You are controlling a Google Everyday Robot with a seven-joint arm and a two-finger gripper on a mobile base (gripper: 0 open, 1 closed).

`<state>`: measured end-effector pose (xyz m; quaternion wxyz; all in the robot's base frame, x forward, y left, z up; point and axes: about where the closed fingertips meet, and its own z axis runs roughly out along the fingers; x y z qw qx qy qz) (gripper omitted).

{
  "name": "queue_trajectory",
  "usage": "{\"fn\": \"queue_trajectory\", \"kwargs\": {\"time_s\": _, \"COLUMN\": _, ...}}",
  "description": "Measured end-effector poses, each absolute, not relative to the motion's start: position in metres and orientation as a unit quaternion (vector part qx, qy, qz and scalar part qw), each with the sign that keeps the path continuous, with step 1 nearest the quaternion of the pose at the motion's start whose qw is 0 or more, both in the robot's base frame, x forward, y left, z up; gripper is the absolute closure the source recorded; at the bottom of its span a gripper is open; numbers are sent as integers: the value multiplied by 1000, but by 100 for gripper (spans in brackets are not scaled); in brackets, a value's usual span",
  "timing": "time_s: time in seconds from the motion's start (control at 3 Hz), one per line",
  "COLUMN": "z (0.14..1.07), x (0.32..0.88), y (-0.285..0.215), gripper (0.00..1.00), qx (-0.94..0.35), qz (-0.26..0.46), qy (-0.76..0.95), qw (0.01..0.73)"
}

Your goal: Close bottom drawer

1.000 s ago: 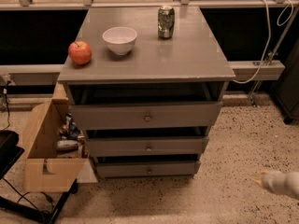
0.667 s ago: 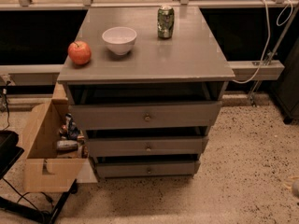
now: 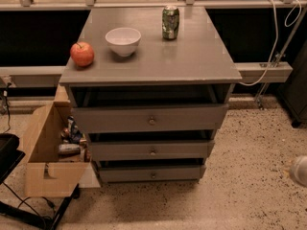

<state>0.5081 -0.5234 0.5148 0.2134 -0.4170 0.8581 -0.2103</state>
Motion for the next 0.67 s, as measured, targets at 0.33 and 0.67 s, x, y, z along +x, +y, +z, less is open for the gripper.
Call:
{"fn": "queue_trajectory", "kwargs": {"time_s": 0.33, "z": 585, "x": 478, "y": -468, "gripper": 100, "qx": -434, "qz": -244, "qy": 850, "qw": 171}}
{"fn": "queue_trajectory", "kwargs": {"time_s": 0.67, "z": 617, "x": 466, "y": -424, "gripper": 100, "qx": -439, "qz": -255, "qy": 847, "qw": 158}}
